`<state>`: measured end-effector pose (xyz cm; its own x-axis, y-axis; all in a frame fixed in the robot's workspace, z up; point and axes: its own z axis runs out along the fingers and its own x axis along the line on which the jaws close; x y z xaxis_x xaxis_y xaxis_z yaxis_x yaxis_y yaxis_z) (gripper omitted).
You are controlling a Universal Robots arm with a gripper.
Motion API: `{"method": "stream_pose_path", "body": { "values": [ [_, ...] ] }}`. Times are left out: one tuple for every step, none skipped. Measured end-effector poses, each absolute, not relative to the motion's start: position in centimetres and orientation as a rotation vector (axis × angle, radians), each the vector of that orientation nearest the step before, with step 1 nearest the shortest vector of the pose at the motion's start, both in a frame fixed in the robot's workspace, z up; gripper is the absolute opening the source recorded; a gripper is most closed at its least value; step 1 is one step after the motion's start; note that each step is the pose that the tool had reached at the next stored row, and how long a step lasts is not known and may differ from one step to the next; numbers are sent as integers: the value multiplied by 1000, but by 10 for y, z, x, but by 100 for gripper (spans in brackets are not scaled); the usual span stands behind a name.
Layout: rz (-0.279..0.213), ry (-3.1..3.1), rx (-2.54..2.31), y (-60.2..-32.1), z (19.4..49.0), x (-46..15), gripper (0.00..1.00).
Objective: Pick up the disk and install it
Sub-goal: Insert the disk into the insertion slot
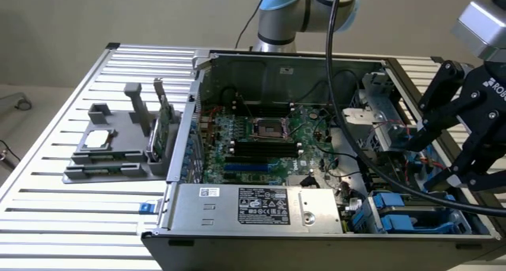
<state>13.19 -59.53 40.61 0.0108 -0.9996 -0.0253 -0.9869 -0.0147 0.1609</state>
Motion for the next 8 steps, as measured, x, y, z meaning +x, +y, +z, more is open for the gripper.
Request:
{"method": "stream_pose_path", "body": {
  "values": [
    [-201,-2134,2162,-595,406,132,58],
    [-201,-2134,2162,-595,406,132,58],
    [-201,-2134,2162,-595,406,132,58],
    [-201,-2134,2162,-595,406,132,58],
    [-201,-2134,2162,-595,406,132,58],
    [-201,-2134,2162,-595,406,132,58],
    [-201,-2134,2162,-595,406,132,58],
    [-201,-2134,2162,-595,406,132,58]
  ]
}}
